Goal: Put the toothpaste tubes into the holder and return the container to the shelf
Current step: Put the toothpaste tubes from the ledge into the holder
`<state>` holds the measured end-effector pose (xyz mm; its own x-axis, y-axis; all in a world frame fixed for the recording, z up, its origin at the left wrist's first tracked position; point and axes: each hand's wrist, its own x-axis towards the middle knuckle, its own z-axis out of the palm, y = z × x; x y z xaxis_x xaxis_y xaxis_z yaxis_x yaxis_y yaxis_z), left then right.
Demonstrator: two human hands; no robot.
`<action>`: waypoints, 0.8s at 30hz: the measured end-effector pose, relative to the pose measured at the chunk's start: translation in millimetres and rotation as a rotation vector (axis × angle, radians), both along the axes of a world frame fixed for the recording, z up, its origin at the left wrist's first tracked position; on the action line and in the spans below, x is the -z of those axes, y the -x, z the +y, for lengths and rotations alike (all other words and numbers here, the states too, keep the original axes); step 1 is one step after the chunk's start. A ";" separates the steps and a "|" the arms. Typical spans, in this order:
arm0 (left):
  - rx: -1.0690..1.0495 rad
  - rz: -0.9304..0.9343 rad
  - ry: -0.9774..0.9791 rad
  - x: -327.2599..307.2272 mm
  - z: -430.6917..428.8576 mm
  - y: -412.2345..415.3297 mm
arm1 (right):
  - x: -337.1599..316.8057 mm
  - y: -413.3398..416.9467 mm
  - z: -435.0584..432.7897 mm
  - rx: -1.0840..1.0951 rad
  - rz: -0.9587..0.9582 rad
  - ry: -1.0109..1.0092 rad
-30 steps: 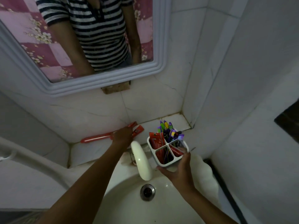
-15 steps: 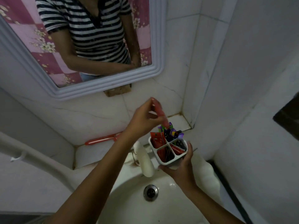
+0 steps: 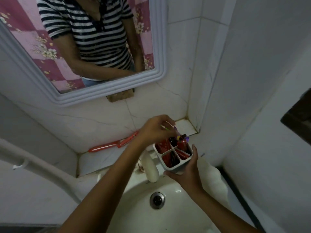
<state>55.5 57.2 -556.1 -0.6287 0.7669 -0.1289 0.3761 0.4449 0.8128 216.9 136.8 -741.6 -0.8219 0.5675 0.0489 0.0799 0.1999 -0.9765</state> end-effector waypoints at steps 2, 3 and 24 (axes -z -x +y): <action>-0.163 0.037 -0.048 6.8 -20.5 29.0 | 1.9 -1.6 0.6 0.000 0.005 -0.005; -0.252 0.102 -0.029 14.7 -32.7 43.8 | 3.3 -2.2 1.1 0.000 0.005 -0.012; -0.206 0.544 0.357 76.1 -39.8 85.0 | 4.9 1.3 -3.1 0.023 0.024 -0.078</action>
